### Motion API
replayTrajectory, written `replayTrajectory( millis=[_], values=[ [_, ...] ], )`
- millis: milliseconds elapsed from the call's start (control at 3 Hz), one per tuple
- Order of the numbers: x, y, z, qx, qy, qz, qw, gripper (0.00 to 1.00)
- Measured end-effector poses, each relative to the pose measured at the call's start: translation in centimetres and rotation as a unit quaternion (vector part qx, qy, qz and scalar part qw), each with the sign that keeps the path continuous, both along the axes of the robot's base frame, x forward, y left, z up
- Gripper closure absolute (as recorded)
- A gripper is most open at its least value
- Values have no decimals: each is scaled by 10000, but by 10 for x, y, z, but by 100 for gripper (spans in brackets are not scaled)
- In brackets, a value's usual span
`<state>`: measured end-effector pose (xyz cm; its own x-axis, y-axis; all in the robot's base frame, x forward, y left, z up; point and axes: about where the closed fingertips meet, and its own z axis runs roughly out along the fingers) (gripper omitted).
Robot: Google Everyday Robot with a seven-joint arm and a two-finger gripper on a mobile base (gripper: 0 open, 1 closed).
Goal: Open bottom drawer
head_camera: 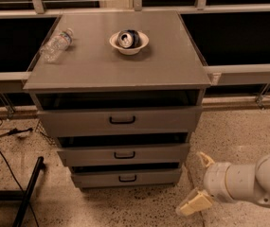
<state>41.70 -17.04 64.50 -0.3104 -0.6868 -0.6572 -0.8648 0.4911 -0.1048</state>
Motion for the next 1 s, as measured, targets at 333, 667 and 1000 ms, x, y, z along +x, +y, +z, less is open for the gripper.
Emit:
replayTrajectory(
  millis=[333, 667, 1000],
  values=[
    [4, 2, -51, 290, -57, 262, 9992, 0],
    [4, 2, -51, 290, -56, 262, 9992, 0],
    [8, 4, -76, 325, 64, 356, 9988, 0]
  ],
)
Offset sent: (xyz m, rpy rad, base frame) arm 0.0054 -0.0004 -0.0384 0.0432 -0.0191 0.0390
